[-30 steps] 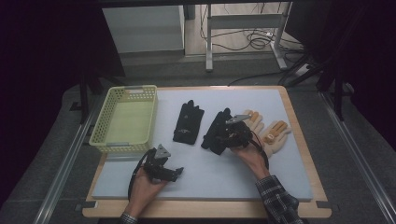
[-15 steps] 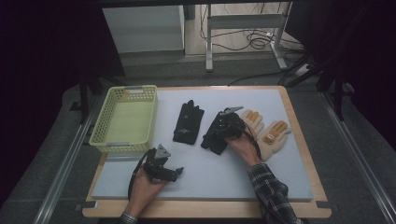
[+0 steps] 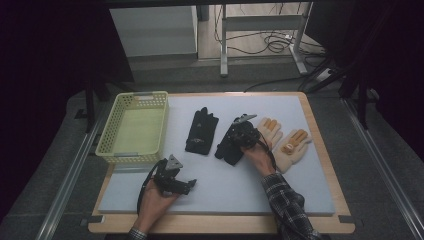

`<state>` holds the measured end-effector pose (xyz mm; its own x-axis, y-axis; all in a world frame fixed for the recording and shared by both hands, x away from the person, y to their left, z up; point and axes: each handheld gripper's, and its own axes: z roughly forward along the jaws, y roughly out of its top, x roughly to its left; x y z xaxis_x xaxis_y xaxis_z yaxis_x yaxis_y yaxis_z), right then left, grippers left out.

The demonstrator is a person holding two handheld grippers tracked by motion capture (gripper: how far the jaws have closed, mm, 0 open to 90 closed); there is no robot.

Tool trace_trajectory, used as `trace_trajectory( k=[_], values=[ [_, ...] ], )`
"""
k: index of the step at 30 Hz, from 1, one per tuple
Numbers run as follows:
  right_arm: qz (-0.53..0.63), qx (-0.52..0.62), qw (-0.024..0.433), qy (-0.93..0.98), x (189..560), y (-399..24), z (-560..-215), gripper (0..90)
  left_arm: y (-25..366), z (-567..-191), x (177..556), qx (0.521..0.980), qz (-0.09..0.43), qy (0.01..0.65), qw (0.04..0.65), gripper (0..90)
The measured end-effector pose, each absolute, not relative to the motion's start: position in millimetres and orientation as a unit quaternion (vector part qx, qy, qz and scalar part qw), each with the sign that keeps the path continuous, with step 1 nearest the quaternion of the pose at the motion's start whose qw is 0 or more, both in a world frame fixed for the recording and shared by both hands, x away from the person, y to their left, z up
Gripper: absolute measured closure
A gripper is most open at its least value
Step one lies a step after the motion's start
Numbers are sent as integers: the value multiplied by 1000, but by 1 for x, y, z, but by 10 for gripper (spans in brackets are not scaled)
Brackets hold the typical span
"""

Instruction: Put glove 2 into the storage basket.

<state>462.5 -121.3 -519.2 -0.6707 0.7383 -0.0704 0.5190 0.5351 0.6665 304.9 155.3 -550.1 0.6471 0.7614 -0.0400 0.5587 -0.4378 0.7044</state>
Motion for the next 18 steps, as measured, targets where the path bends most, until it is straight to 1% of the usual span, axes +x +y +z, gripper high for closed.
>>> trace_trajectory(
  k=[2,4,6,7,8,9,10,12,14,15,16,17,18],
  values=[
    [315,365,175,858,462,-122,-518,809,155,-550,305,836,143,395,354,62],
    [335,354,169,857,457,-125,-506,809,155,-550,305,836,143,395,354,61],
    [338,351,167,857,455,-125,-503,809,155,-550,305,835,143,396,354,62],
    [352,336,165,858,446,-123,-492,809,155,-550,305,835,143,395,354,62],
    [352,336,165,858,446,-123,-492,809,155,-550,305,835,143,395,354,62],
    [360,322,161,861,436,-119,-484,808,156,-550,305,837,143,394,352,62],
    [360,322,161,861,436,-119,-484,808,156,-550,305,837,143,394,352,62],
    [363,297,152,870,417,-113,-475,807,155,-550,305,836,143,395,353,62],
    [363,288,147,874,410,-112,-473,807,155,-550,305,837,144,394,353,62],
    [357,267,143,883,396,-110,-472,806,156,-550,305,837,144,394,353,62],
    [357,267,143,883,396,-110,-472,806,156,-550,305,837,144,394,353,62],
    [351,248,136,893,382,-110,-473,806,155,-550,305,836,144,395,354,62],
    [351,248,136,893,382,-110,-473,806,155,-550,305,836,144,395,354,62]
  ],
)
